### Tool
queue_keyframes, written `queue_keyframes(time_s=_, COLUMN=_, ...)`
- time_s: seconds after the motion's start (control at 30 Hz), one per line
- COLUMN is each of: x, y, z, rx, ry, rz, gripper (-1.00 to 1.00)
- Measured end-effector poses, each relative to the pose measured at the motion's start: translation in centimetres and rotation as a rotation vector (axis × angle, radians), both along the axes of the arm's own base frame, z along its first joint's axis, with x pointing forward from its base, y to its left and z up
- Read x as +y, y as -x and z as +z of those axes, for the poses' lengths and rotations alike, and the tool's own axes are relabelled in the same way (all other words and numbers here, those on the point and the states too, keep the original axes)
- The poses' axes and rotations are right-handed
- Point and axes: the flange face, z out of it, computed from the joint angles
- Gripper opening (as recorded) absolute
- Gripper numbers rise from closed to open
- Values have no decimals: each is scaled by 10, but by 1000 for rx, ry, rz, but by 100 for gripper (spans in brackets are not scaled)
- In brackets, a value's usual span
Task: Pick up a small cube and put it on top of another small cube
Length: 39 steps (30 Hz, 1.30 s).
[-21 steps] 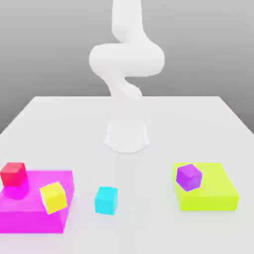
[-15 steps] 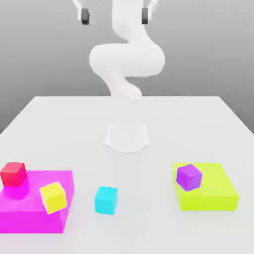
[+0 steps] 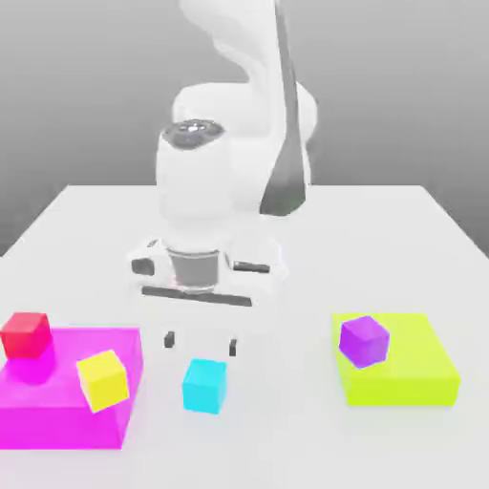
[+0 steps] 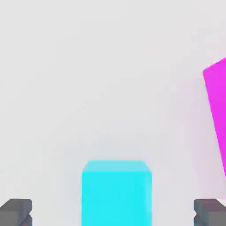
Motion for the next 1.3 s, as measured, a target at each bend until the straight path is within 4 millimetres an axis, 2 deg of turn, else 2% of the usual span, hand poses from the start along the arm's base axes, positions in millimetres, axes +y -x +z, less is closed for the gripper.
queue_keyframes(time_s=0.13, x=0, y=2, z=-36, rx=5, ry=0, rz=-2, gripper=0)
queue_keyframes(time_s=0.17, x=0, y=3, z=-44, rx=5, ry=0, rz=-2, gripper=-100)
queue_keyframes(time_s=0.4, x=0, y=3, z=-46, rx=4, ry=0, rz=-1, gripper=-100)
queue_keyframes(time_s=0.63, x=0, y=3, z=8, rx=5, ry=0, rz=-2, gripper=-100)
queue_keyframes(time_s=0.73, x=-4, y=-21, z=34, rx=-37, ry=5, rz=56, gripper=-100)
queue_keyframes(time_s=0.9, x=-52, y=-57, z=80, rx=-91, ry=23, rz=129, gripper=-100)
queue_keyframes(time_s=1.03, x=-92, y=-77, z=120, rx=-128, ry=42, rz=195, gripper=-100)
queue_keyframes(time_s=1.17, x=-150, y=-60, z=140, rx=-101, ry=44, rz=185, gripper=-100)
queue_keyframes(time_s=1.3, x=-209, y=-26, z=152, rx=-57, ry=30, rz=154, gripper=-100)
